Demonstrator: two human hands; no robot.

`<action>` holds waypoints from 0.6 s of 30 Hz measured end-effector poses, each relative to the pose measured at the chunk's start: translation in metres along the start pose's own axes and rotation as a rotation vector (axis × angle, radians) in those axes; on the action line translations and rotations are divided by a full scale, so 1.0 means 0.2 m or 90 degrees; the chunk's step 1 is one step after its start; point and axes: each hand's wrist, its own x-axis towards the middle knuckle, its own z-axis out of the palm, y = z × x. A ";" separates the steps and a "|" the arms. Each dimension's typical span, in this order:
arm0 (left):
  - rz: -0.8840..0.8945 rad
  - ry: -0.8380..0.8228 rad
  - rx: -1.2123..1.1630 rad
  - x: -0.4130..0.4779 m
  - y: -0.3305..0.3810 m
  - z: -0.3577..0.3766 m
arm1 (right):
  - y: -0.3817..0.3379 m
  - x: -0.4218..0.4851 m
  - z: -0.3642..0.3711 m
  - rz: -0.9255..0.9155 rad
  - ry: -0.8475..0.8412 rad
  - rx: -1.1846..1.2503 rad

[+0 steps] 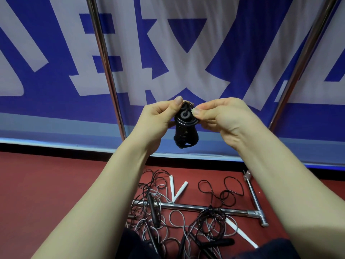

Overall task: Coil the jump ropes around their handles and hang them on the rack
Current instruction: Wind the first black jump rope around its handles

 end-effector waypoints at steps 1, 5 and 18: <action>-0.006 -0.004 -0.010 0.00 0.00 0.00 | 0.00 0.00 0.00 -0.018 0.016 -0.010; -0.035 -0.004 -0.003 0.01 -0.01 0.00 | 0.04 0.01 0.01 -0.066 0.050 -0.091; -0.093 0.038 0.418 0.01 -0.19 0.07 | 0.23 0.09 0.03 -0.153 0.011 -0.453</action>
